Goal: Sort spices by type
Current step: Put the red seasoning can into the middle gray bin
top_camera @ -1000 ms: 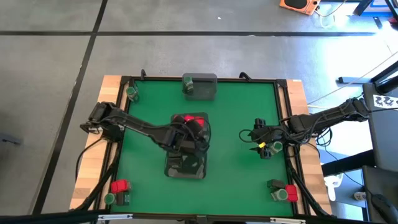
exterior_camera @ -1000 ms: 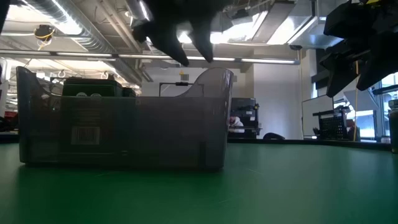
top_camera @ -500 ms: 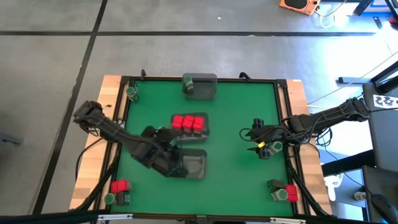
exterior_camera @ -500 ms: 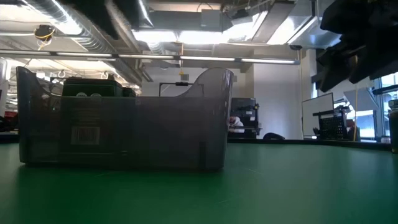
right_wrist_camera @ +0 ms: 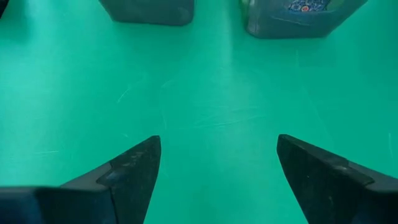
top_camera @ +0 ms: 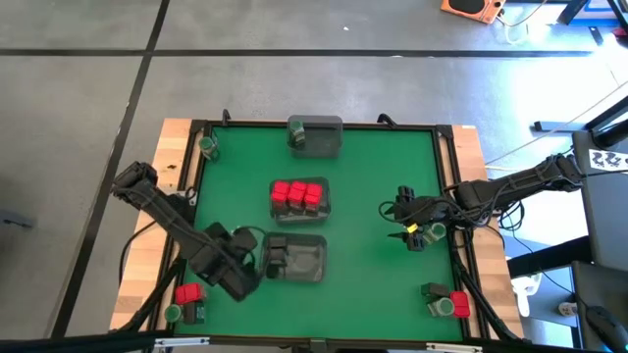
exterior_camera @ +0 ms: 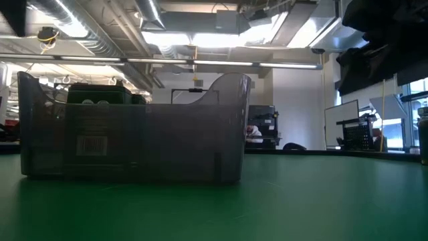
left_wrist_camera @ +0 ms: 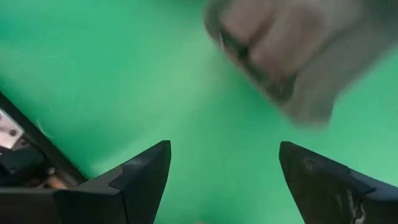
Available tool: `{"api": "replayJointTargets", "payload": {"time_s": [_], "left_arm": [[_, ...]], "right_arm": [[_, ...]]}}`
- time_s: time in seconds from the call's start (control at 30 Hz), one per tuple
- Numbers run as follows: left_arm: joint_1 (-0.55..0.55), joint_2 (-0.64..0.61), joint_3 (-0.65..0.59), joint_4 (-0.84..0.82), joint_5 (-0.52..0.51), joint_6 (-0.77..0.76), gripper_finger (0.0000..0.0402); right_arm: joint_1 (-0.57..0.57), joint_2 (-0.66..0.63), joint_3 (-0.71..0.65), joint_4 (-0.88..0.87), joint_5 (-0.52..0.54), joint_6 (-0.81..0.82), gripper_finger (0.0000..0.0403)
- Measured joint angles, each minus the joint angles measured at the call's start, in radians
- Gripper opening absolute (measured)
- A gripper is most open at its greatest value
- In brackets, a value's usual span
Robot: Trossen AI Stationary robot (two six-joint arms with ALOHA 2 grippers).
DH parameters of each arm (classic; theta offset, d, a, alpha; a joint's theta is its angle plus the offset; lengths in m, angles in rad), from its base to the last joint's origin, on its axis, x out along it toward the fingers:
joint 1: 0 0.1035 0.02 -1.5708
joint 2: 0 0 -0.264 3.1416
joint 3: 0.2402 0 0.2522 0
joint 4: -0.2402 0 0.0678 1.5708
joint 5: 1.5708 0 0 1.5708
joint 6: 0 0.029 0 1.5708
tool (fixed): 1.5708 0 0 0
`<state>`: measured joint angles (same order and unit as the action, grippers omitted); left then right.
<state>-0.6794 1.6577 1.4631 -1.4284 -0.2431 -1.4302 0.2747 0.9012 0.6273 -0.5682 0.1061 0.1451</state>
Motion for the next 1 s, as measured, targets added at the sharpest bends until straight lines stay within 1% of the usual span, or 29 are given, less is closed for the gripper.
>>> {"api": "replayJointTargets", "payload": {"time_s": [0.13,0.27,0.33,0.53,0.6,0.7,0.77,1.0], "left_arm": [[-0.052,0.0,0.0,-0.004,0.053,0.126,0.0295],[-0.104,0.0,0.0,-0.011,0.082,0.146,0.0295],[-0.131,0.0,0.0,-0.013,0.085,0.136,0.0295],[-0.207,0.007,0.0,-0.022,0.087,0.017,0.0295],[-0.23,0.022,0.0,-0.021,0.125,-0.008,0.0295],[-0.255,0.045,0.0,-0.025,0.195,-0.012,0.0295],[-0.272,0.061,0.0,-0.028,0.219,-0.012,0.0295],[-0.318,0.102,0.0,-0.027,0.232,-0.025,0.0295]], "right_arm": [[0.0,0.0,0.0,0.0,0.02,-0.013,0.0319],[0.0,0.0,0.0,0.0,0.036,-0.023,0.0319],[0.0,0.0,0.0,0.0,0.052,-0.024,0.0319],[0.0,0.0,0.0,-0.001,0.061,-0.045,0.0319],[0.0,0.0,0.0,-0.001,0.062,-0.045,0.0319],[0.0,0.0,0.0,-0.006,0.062,-0.046,0.0319],[0.0,0.0,0.0,-0.006,0.062,-0.046,0.0319],[0.0,0.0,0.0,-0.006,0.068,-0.044,0.0319]]}}
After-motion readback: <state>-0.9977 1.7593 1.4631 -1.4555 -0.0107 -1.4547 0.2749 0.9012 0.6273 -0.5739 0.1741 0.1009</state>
